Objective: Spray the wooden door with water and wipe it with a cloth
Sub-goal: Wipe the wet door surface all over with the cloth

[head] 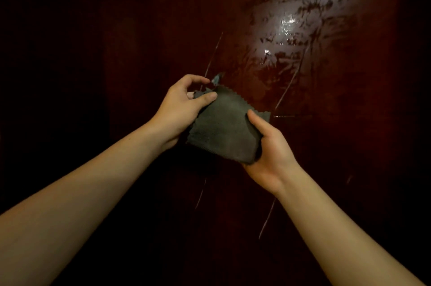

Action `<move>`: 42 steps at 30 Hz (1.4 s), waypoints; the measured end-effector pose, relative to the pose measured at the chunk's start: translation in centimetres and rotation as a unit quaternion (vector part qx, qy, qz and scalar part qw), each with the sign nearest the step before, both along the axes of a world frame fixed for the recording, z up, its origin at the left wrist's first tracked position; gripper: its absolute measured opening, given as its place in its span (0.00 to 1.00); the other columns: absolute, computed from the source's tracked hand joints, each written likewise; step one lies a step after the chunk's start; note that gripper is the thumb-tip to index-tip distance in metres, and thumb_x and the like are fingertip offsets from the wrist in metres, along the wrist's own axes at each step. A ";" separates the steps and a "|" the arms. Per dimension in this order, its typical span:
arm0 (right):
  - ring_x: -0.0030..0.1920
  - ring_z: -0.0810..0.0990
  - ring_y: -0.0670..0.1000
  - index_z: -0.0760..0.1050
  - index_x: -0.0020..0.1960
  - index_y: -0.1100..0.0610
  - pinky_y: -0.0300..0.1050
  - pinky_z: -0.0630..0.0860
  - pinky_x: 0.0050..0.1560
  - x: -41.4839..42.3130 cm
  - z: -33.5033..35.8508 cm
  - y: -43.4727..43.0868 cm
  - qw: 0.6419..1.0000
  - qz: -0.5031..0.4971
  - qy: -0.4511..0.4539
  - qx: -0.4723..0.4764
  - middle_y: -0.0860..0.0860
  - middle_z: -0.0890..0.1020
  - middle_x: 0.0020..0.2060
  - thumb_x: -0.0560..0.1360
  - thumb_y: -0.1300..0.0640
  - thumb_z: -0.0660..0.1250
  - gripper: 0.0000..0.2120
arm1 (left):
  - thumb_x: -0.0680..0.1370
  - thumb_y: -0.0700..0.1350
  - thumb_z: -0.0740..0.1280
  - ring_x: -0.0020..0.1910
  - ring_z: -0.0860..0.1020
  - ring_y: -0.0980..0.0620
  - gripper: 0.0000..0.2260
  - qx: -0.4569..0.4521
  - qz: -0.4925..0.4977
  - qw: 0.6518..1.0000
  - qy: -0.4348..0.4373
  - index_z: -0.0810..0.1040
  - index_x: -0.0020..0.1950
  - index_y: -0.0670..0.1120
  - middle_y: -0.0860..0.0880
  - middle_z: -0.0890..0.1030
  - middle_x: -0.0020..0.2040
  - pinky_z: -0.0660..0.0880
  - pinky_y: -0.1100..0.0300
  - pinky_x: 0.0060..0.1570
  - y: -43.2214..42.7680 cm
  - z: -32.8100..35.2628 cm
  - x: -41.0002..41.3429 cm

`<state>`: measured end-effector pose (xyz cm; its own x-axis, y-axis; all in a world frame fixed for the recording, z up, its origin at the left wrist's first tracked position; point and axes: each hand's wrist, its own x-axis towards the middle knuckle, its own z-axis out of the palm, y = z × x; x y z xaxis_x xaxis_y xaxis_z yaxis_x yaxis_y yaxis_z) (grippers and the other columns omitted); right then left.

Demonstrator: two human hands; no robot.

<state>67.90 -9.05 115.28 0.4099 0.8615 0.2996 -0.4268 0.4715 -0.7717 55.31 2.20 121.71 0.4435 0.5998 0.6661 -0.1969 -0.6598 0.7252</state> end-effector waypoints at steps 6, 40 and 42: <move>0.48 0.88 0.51 0.82 0.59 0.57 0.47 0.84 0.48 2.9 4.9 5.0 0.982 -0.127 0.033 0.138 0.52 0.88 0.49 0.84 0.52 0.62 0.13 | 0.84 0.47 0.68 0.41 0.84 0.56 0.12 0.113 0.208 0.971 -0.038 0.75 0.67 0.51 0.52 0.85 0.45 0.81 0.56 0.40 7.6 4.5 0.8; 0.82 0.34 0.58 0.39 0.84 0.47 0.62 0.36 0.81 -2.6 20.4 24.7 0.249 -0.581 -0.774 0.011 0.56 0.43 0.84 0.83 0.36 0.37 0.32 | 0.86 0.58 0.46 0.85 0.54 0.49 0.28 0.395 0.391 0.820 -0.133 0.67 0.80 0.46 0.46 0.61 0.84 0.47 0.51 0.84 25.4 12.0 -4.6; 0.82 0.35 0.57 0.38 0.84 0.46 0.61 0.36 0.81 -3.9 23.4 26.2 0.240 -0.576 -0.781 0.025 0.55 0.42 0.84 0.84 0.37 0.38 0.31 | 0.85 0.61 0.43 0.85 0.49 0.54 0.31 0.398 0.397 0.819 -0.119 0.62 0.83 0.48 0.49 0.56 0.86 0.44 0.53 0.84 25.7 12.1 -4.5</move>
<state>64.04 17.11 138.63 -0.2790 0.4261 0.8606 0.8005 -0.3919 0.4535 50.77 27.90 133.82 -0.0752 -0.0298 0.9967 0.4489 -0.8936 0.0071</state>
